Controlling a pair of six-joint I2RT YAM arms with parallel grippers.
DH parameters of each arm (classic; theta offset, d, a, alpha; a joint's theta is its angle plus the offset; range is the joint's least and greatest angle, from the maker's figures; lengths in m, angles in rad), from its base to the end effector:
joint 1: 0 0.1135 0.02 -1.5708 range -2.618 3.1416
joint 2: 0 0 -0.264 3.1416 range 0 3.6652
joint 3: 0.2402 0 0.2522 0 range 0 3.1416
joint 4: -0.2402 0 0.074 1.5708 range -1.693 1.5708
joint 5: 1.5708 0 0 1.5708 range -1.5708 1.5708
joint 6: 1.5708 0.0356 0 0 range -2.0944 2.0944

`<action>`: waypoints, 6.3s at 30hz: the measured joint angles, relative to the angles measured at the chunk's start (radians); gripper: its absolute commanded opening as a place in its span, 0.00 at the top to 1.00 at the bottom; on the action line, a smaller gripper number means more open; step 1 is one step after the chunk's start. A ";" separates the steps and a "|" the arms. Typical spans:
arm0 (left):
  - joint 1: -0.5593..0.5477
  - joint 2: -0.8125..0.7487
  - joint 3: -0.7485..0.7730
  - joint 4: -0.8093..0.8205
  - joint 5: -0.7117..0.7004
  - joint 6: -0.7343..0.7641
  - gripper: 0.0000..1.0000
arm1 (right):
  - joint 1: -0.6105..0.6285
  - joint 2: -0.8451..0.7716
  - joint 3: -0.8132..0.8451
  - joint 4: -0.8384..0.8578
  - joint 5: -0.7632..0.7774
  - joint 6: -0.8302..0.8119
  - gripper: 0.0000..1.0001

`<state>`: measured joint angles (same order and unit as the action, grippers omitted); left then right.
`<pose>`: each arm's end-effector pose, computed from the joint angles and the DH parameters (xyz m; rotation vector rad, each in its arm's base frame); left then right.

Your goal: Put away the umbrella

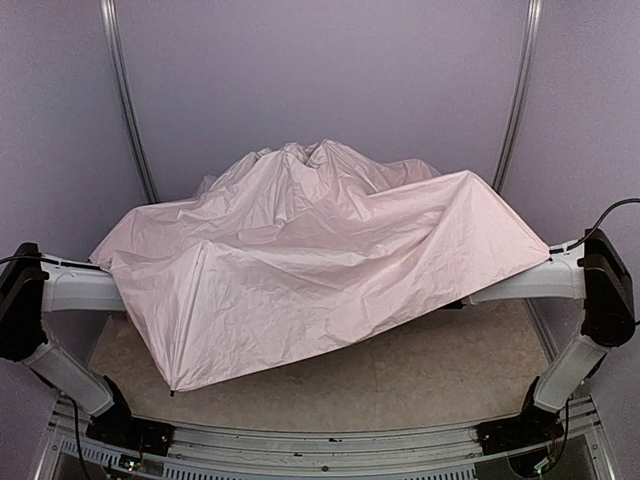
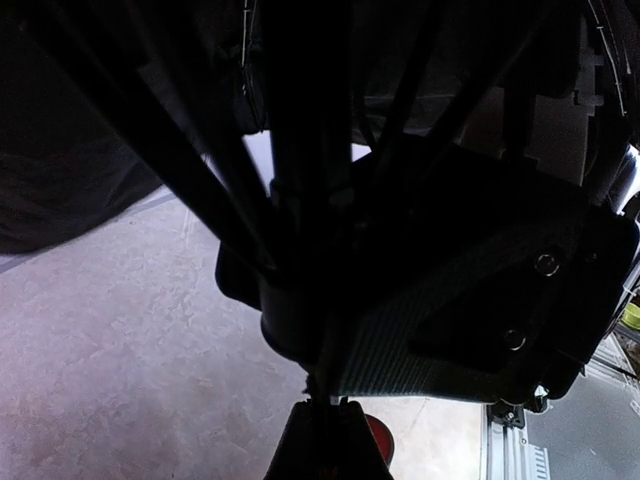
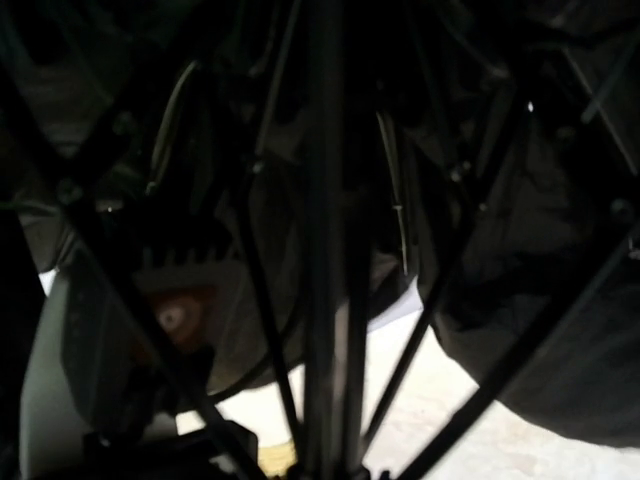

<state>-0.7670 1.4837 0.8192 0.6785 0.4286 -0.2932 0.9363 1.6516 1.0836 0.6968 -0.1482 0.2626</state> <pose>0.2297 -0.2419 0.2742 0.7374 1.5106 -1.1499 0.2260 0.3159 0.3095 -0.6284 1.4030 1.0773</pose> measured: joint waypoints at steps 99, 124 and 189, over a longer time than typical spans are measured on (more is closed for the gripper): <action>0.168 -0.304 -0.221 -0.055 0.076 0.356 0.02 | -0.479 -0.198 0.381 -0.926 -0.227 -0.924 1.00; 0.055 0.113 0.132 0.329 0.098 0.082 0.27 | -0.197 -0.016 0.218 -0.631 -0.354 -0.798 0.96; -0.019 0.172 0.122 0.562 0.473 0.004 0.63 | -0.035 -0.174 0.052 -0.482 -0.443 -0.605 0.64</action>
<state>-0.7860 1.6562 0.9413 1.2400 0.9012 -0.2890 0.9009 1.4773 1.1358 0.2146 -0.5907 -0.3420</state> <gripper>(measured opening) 0.239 0.471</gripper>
